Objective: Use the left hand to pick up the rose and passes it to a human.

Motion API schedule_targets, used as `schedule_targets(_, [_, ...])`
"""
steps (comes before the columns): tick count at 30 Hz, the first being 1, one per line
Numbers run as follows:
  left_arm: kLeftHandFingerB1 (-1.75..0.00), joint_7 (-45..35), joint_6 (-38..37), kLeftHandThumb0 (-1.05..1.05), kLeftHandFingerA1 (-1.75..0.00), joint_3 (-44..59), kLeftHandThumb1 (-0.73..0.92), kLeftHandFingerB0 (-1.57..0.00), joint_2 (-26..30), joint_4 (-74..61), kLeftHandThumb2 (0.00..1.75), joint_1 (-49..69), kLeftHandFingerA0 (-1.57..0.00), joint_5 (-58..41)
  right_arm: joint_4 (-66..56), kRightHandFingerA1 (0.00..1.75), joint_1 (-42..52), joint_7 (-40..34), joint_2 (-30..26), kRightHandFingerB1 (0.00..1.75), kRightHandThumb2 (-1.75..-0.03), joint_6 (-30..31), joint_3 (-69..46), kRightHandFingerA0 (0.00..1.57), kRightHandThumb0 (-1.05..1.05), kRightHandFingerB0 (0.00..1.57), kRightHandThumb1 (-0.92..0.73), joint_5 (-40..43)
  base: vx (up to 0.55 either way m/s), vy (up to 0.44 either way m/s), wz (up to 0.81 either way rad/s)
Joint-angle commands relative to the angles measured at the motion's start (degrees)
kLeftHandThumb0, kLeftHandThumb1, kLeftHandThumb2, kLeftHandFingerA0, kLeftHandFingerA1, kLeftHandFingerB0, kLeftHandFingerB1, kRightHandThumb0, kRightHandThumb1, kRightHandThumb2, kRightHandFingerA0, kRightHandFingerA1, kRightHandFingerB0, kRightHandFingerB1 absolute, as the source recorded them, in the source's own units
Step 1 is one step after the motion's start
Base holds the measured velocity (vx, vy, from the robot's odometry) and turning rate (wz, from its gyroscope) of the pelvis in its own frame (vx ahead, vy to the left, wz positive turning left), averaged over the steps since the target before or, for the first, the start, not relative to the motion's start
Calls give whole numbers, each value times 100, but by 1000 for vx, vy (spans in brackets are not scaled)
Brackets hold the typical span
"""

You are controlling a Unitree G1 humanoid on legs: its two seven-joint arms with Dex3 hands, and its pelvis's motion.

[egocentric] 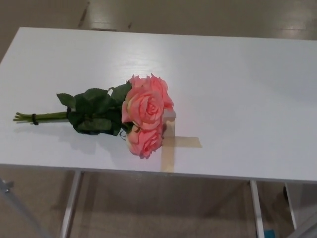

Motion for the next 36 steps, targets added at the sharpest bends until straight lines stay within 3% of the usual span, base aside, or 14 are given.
schedule_targets(1, [-46, -907, -500, -53, -52, 425, 39, -52, 193, -3128, 68, 1688, -67, -1654, 36, 44, 28, -91, 66, 40, -59, 56, -53, 63, -45, 51, -60, -5, 0, 0, 0])
schedule_targets(7, [-45, -880, -484, -54, -53, 599, 39, -49, 216, -4005, 69, 1783, -67, -1836, 33, 44, -115, -77, 31, 40, -59, 86, -70, 63, -45, 51, -60, 4, 0, 0, 0])
schedule_targets(8, [-34, -1038, -693, -53, -39, 736, 41, -41, 419, -4637, 53, 1550, -50, -2372, 25, 45, -179, -86, 30, 40, -59, 99, -51, 63, -45, 51, -60, -13, 0, 0, 0])
schedule_targets(11, [-34, -1097, -628, -53, -39, 801, 41, -41, 404, -4790, 53, 1551, -50, -2449, 26, 45, -188, -87, 30, 40, -59, 101, -49, 63, -45, 51, -60, -15, 0, 0, 0])
schedule_targets(12, [-32, -1123, -601, -58, -36, 888, 39, -35, 454, -4979, 53, 1435, -41, -2625, 24, 45, -199, -82, 28, 40, -59, 107, -41, 64, -44, 52, -60, -21, 0, 0, 0])
schedule_targets(14, [-32, -1167, -556, -58, -36, 1022, 39, -35, 529, -5264, 53, 1261, -41, -2897, 21, 45, -215, -75, 24, 40, -59, 116, -28, 64, -44, 52, -60, -31, 0, 0, 0])
schedule_targets(16, [-37, -1091, -432, -65, -40, 1132, 36, -30, 561, -5482, 67, 984, -36, -3074, 19, 45, -238, -69, 25, 40, -59, 125, -2, 65, -44, 53, -60, -53, 0, 0, 0])
schedule_targets(19, [-37, -649, -98, -63, -40, 1274, 36, -20, 614, -5590, 68, 169, -31, -2740, 17, 45, -351, -23, 10, 40, -59, 156, 20, 66, -44, 53, -60, -72, 0, 0, 0])
schedule_targets(23, [-37, -517, 152, -62, -39, 1310, 37, -18, 525, -5605, 68, -240, -31, -2411, 26, 45, -386, -9, -10, 40, -59, 166, 25, 66, -44, 52, -60, -79, 0, 0, 0])
schedule_targets(26, [-37, -185, 251, -59, -38, 1025, 38, -16, 365, -5029, 67, -1133, -24, -1201, 31, 45, -366, 12, 0, 41, -58, 159, 3, 66, -44, 55, -60, -54, 0, 0, 0])
schedule_targets(31, [-37, -172, 294, -60, -37, 935, 38, -15, 282, -4862, 67, -1441, -22, -885, 30, 45, -368, 15, 2, 41, -58, 170, -9, 66, -43, 55, -60, -45, 0, 0, 0])
schedule_targets(32, [-28, -270, 844, -57, -28, 647, 45, -18, 499, -4749, 54, -1974, -19, -731, 27, 45, -425, 15, -7, 40, -59, 188, -10, 64, -44, 54, -60, -48, 0, 0, 0])
schedule_targets(33, [-46, -359, 1001, -31, -48, 529, 21, 0, 584, -4624, 82, -2213, 0, -729, 28, 45, -433, 19, -10, 40, -59, 189, -5, 64, -44, 54, -60, -55, 0, 0, 8])
schedule_targets(36, [-46, -356, 1035, -31, -48, 499, 21, 0, 600, -4599, 82, -2263, 0, -718, 29, 45, -434, 19, -10, 40, -59, 190, -5, 64, -44, 54, -60, -56, 0, 0, 0])
